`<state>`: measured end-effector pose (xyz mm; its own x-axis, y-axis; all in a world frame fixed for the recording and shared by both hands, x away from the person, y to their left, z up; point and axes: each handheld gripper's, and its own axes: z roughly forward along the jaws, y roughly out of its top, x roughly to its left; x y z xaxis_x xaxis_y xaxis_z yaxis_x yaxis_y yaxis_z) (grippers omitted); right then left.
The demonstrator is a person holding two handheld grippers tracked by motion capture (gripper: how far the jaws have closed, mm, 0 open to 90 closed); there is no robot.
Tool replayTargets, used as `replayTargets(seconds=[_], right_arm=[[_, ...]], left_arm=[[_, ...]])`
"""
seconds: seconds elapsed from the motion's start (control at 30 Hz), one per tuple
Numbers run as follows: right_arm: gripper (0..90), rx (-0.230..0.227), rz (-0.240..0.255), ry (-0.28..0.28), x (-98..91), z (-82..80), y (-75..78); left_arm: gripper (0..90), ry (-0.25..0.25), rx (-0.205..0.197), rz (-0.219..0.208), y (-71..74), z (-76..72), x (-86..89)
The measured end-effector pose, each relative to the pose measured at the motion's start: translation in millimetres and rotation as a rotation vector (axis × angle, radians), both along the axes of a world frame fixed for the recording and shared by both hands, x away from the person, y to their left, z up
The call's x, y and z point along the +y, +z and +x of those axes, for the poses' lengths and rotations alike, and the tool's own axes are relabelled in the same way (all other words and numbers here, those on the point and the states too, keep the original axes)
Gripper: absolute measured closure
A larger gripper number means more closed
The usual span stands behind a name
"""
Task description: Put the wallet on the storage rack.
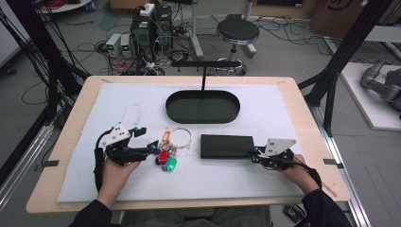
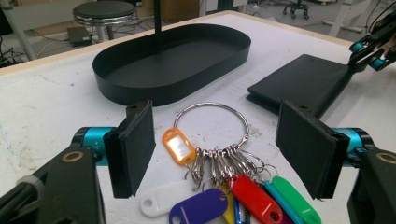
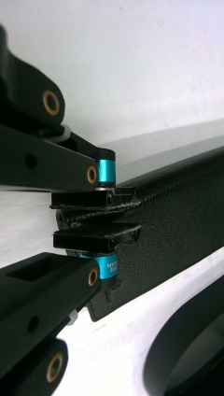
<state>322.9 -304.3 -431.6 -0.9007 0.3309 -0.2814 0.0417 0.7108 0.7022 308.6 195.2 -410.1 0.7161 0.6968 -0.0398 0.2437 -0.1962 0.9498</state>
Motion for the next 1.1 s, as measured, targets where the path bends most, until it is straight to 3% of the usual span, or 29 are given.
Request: replayTargets(seconds=[0.07,0.2,0.27,0.43,0.47,0.5,0.53,0.67,0.7,0.83,0.97,1.1], right_arm=[[81.1,-0.002,-0.025,0.015,6.8,0.4,-3.8],[75.8,-0.010,-0.027,0.028,6.2,0.0,-3.9],[61.2,-0.021,-0.039,0.017,7.2,-1.4,-6.2],[55.1,-0.041,-0.068,0.023,8.4,-1.3,-10.6],[53.2,-0.065,-0.090,0.031,9.7,-3.0,-12.7],[54.0,-0.092,-0.100,0.033,10.8,-4.6,-14.4],[61.5,-0.123,-0.114,0.027,11.4,-6.4,-15.6],[70.8,-0.121,-0.110,0.025,10.5,-4.4,-12.7],[76.6,-0.096,-0.101,0.022,10.7,-4.8,-9.7],[79.3,-0.056,-0.067,0.009,8.8,-1.7,-6.7],[81.4,0.017,0.085,0.012,0.1,4.1,3.9],[81.9,0.075,0.180,0.026,-5.0,5.7,9.8]], left_arm=[[28.4,0.002,0.002,-0.001,0.0,-0.4,1.2],[28.4,0.005,0.003,-0.007,-0.2,-0.4,2.3],[28.4,0.008,0.007,-0.012,-0.5,-0.1,2.4],[28.4,0.001,0.008,-0.009,-0.7,-0.3,1.5],[28.4,0.001,0.009,-0.011,-0.9,-0.4,1.1],[28.4,0.000,0.009,-0.010,-1.0,-0.4,0.8],[28.4,-0.004,0.012,-0.007,-1.2,-0.4,0.5],[28.4,-0.007,0.015,-0.008,-1.8,-0.4,-0.7],[28.4,-0.009,0.012,-0.009,-1.7,-0.3,-1.5],[28.4,-0.014,0.012,-0.011,-1.4,-0.1,-3.8],[28.4,-0.042,0.011,-0.001,-1.6,1.5,-11.3],[28.4,-0.094,-0.003,0.004,-0.4,3.3,-22.3]])
